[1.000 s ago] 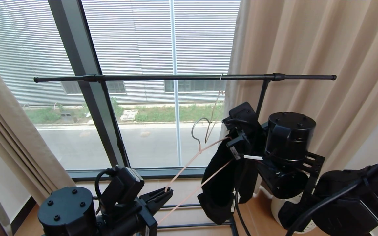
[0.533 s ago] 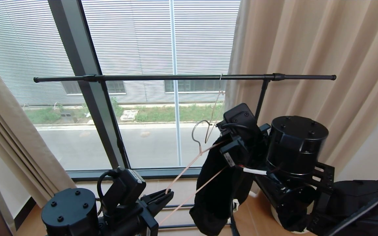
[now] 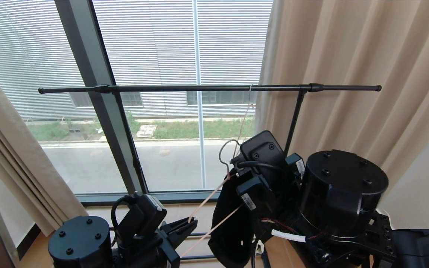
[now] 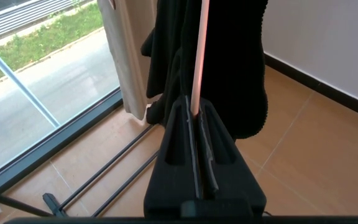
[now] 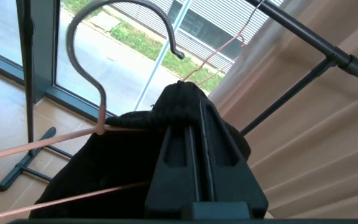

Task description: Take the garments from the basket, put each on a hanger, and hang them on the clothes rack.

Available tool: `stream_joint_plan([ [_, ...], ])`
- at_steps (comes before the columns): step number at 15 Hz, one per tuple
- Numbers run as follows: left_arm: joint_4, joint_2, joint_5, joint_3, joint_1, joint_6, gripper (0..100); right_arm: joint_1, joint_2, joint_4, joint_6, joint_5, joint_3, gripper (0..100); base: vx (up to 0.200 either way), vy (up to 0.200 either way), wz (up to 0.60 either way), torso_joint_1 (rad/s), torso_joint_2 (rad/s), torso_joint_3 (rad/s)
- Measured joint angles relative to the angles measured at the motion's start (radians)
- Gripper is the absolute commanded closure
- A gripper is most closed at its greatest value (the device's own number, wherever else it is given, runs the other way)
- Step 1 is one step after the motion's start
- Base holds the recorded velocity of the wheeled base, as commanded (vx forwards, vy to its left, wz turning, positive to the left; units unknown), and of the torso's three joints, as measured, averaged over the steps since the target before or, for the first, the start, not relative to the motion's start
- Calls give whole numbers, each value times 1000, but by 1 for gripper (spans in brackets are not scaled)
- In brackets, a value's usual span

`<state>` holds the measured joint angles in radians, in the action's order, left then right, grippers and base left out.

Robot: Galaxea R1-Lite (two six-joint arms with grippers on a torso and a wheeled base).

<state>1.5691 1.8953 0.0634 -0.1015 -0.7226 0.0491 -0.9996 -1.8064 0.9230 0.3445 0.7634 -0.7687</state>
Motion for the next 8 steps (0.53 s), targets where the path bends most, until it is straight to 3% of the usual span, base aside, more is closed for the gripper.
stream_joint_plan([
  [3, 1, 10, -4, 16, -6, 0, 100, 3, -4, 0, -1, 0, -11, 100, 0, 0, 0, 0, 0, 0],
  [4, 1, 13, -3, 23, -9, 1, 100, 11, -6, 0, -3, 6, -12, 0, 0, 0, 0, 0, 0, 0],
  [8, 1, 15, -4, 29, -13, 0, 100, 49, -6, 0, -2, 19, -20, 0, 0, 0, 0, 0, 0, 0],
])
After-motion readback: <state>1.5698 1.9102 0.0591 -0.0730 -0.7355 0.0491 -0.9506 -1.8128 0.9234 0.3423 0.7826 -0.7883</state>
